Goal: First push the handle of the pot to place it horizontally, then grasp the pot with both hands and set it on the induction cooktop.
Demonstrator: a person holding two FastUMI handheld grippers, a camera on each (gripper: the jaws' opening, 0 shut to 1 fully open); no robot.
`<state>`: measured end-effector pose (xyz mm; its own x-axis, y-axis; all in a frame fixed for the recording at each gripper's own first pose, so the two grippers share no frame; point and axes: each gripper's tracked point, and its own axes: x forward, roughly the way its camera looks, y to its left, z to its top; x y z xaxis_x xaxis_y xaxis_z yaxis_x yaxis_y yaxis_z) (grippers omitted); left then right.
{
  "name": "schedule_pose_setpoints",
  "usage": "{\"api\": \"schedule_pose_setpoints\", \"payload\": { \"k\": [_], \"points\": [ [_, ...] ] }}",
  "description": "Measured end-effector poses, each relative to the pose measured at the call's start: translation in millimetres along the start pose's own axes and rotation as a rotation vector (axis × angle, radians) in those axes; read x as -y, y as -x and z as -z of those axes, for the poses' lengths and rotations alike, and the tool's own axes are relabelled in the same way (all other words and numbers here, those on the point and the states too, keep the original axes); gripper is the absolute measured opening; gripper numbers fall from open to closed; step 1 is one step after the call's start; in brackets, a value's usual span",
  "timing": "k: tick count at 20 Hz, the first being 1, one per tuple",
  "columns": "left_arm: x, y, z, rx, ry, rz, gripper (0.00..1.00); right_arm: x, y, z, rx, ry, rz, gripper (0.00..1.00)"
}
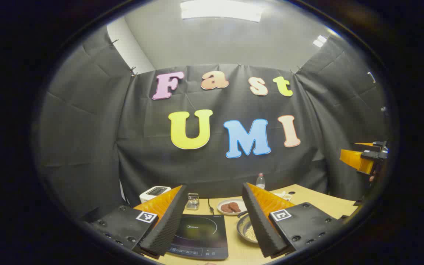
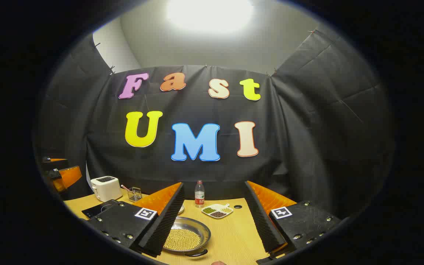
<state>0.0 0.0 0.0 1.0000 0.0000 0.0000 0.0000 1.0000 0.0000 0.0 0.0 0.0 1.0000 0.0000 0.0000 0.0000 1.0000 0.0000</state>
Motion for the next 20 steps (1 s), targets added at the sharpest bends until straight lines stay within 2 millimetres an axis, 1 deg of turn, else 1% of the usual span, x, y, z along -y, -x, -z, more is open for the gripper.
{"api": "schedule_pose_setpoints", "payload": {
  "k": [6,8,9,11,13,16,20],
  "points": [
    [4.6,0.1,-1.4,0.007,0.002,0.010,0.99,-0.9,0.0,1.5,-0.006,0.005,-0.003,0.97],
    [5.2,-0.4,-1.2,0.006,0.007,0.015,0.96,-2.3,0.4,1.9,-0.009,0.009,-0.007,0.97],
    [4.9,-0.1,-1.9,0.006,0.007,0.016,0.99,-2.6,0.8,2.1,-0.011,0.012,-0.006,0.97],
    [3.6,0.3,-1.3,0.005,0.003,0.017,0.99,-1.5,2.3,2.7,-0.013,0.015,-0.004,0.97],
    [1.7,0.2,-1.2,0.003,0.000,0.016,0.96,-2.4,3.3,2.8,-0.015,0.016,-0.003,0.97],
    [-0.4,1.1,0.7,-0.002,0.006,0.015,0.99,-3.6,3.7,3.5,-0.016,0.017,0.000,0.97],
    [-4.2,-0.6,-0.2,0.002,0.006,0.019,0.99,-6.5,2.8,0.8,-0.015,0.017,0.005,0.97]
  ]
}}
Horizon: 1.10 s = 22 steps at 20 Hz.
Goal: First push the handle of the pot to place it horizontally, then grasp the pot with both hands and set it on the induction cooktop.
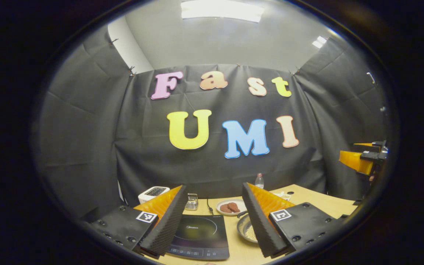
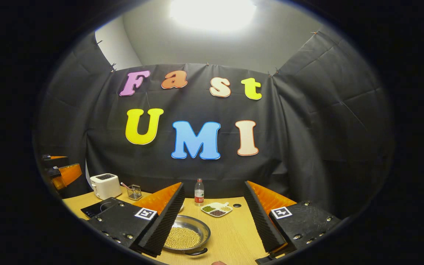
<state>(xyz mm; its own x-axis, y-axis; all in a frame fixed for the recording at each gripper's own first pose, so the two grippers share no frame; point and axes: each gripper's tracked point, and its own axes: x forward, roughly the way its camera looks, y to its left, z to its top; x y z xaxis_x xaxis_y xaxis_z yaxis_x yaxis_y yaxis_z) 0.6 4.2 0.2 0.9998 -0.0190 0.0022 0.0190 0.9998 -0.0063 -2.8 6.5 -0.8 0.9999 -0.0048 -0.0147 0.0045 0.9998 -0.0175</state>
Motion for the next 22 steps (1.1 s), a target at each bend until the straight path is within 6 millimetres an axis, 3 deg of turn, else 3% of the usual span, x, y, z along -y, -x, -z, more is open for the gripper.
{"api": "schedule_pose_setpoints", "payload": {
  "k": [5,6,9,10,11,13,14,15,16,17,18,22],
  "points": [
    [-5.8,-5.3,-2.2,0.006,0.005,0.005,0.99,-9.8,-2.5,-2.2,0.006,0.009,-0.016,0.94],
    [-7.2,-6.0,-3.1,0.007,0.007,0.004,0.99,-11.2,-2.9,-4.1,0.009,0.012,-0.012,0.82],
    [-13.3,-8.7,-3.0,0.010,0.004,0.005,0.99,-17.4,-5.0,-4.1,0.010,0.019,-0.010,0.72],
    [-15.4,-8.9,-4.3,0.011,0.005,0.005,0.99,-20.7,-4.5,-4.7,0.010,0.020,-0.008,0.59],
    [-17.5,-9.6,-4.4,0.011,0.007,0.005,0.99,-24.0,-4.5,-4.5,0.007,0.018,-0.014,0.53],
    [-24.1,-10.4,-3.6,0.013,0.011,0.004,0.99,-28.3,-2.8,-6.8,0.010,0.027,-0.016,0.50],
    [-27.7,-9.8,-4.6,0.014,0.010,0.002,0.99,-34.6,-5.7,-4.1,0.005,0.026,-0.025,0.30],
    [-30.5,-9.0,-4.7,0.016,0.008,0.001,0.99,-43.1,-4.6,-1.4,-0.004,0.025,-0.055,0.25],
    [-33.4,-8.0,-2.8,0.017,0.009,0.001,0.99,-36.9,-1.4,5.1,-0.010,0.044,-0.021,0.25],
    [-36.2,-7.5,-3.0,0.017,0.010,0.003,0.99,-34.9,2.0,-4.2,0.001,0.047,-0.025,0.13],
    [-39.5,-6.7,-1.5,0.017,0.011,0.001,0.99,-49.9,0.9,1.6,-0.010,0.041,-0.046,0.02],
    [-53.5,-1.0,1.8,0.021,0.016,0.006,0.99,-67.2,4.3,21.4,-0.075,0.026,-0.097,0.01]
  ]
}}
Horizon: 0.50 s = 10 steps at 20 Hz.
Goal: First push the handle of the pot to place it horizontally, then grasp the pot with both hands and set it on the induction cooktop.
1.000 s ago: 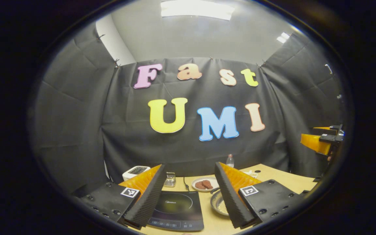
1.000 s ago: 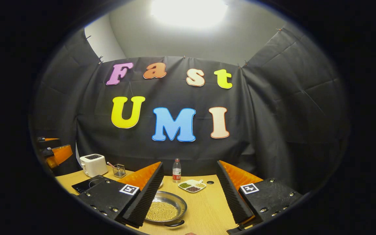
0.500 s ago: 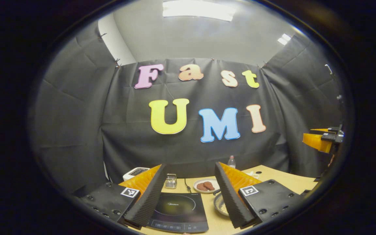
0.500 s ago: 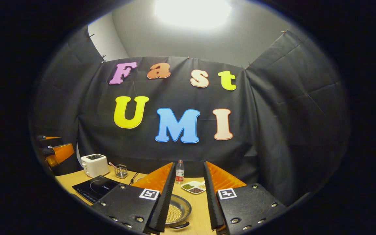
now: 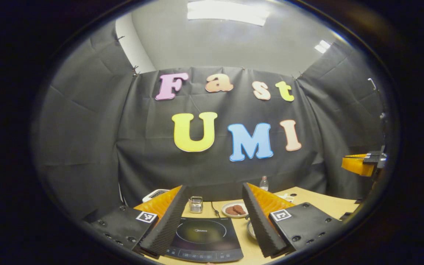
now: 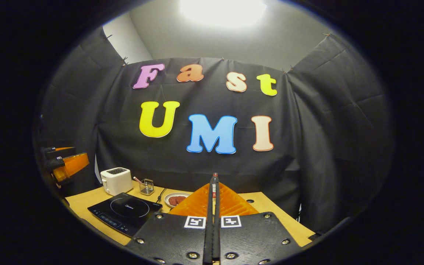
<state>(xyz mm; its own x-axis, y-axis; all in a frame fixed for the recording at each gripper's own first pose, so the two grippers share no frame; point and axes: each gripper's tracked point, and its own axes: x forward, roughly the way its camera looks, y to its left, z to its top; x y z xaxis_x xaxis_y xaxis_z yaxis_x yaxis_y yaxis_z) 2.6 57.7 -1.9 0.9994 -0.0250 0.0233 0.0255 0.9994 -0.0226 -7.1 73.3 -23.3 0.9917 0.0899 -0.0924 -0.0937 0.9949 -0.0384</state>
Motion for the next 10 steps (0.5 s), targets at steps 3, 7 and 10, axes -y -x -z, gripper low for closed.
{"api": "schedule_pose_setpoints", "payload": {
  "k": [3,7,10],
  "points": [
    [-11.3,3.6,0.3,0.008,-0.010,0.001,0.99,-17.8,1.1,14.8,-0.039,0.010,-0.030,0.01],
    [-14.7,4.7,5.5,-0.001,-0.009,-0.002,0.99,-34.2,2.0,37.7,-0.106,0.033,-0.098,0.01],
    [-13.9,0.5,14.9,-0.021,-0.016,-0.013,0.96,-42.5,-0.4,58.5,-0.168,0.042,-0.157,0.01]
  ]
}}
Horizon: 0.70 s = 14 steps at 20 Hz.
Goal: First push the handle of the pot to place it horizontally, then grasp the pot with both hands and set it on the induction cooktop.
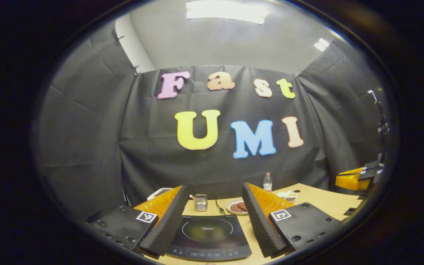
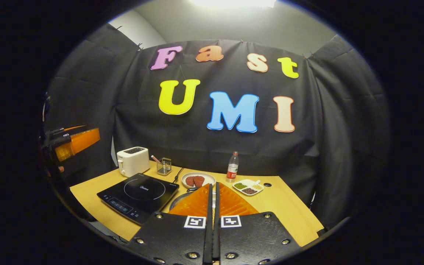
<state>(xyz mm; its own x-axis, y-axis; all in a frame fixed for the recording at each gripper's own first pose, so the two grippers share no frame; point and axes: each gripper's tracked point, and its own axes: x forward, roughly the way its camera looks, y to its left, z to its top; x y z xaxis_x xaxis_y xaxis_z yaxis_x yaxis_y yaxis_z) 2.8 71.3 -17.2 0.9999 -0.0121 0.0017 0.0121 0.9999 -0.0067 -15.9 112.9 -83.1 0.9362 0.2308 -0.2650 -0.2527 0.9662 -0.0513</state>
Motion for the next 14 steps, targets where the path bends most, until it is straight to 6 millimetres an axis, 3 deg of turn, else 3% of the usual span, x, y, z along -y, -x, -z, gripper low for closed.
{"api": "schedule_pose_setpoints", "payload": {
  "k": [1,2,3,4,7,9,10,11,14],
  "points": [
    [2.1,-1.8,2.4,-0.006,0.003,-0.005,0.99,-2.5,-3.3,7.6,-0.020,0.001,-0.025,0.01],
    [3.8,-2.8,3.1,-0.008,0.006,-0.012,0.93,-4.8,-6.9,15.2,-0.039,-0.003,-0.052,0.01],
    [5.1,-6.0,3.4,-0.008,0.006,-0.023,0.96,-7.4,-10.6,24.0,-0.067,-0.005,-0.082,0.01],
    [5.9,-8.8,4.9,-0.010,0.005,-0.034,0.93,-8.7,-14.2,34.0,-0.092,-0.004,-0.107,0.01],
    [17.5,-20.2,8.9,-0.024,0.005,-0.048,0.99,-6.9,-25.5,59.5,-0.167,0.010,-0.164,0.01],
    [22.8,-29.4,11.9,-0.034,-0.007,-0.059,0.99,-4.4,-34.3,75.3,-0.214,0.013,-0.198,0.01],
    [27.2,-34.7,12.8,-0.037,-0.010,-0.063,0.93,-3.9,-37.7,84.9,-0.239,0.012,-0.212,0.01],
    [30.7,-39.4,13.5,-0.040,-0.011,-0.067,0.99,-2.4,-41.0,91.5,-0.262,0.015,-0.228,0.01],
    [41.0,-52.8,20.4,-0.055,-0.011,-0.082,0.99,0.0,-48.2,113.2,-0.327,0.030,-0.280,0.01]
  ]
}}
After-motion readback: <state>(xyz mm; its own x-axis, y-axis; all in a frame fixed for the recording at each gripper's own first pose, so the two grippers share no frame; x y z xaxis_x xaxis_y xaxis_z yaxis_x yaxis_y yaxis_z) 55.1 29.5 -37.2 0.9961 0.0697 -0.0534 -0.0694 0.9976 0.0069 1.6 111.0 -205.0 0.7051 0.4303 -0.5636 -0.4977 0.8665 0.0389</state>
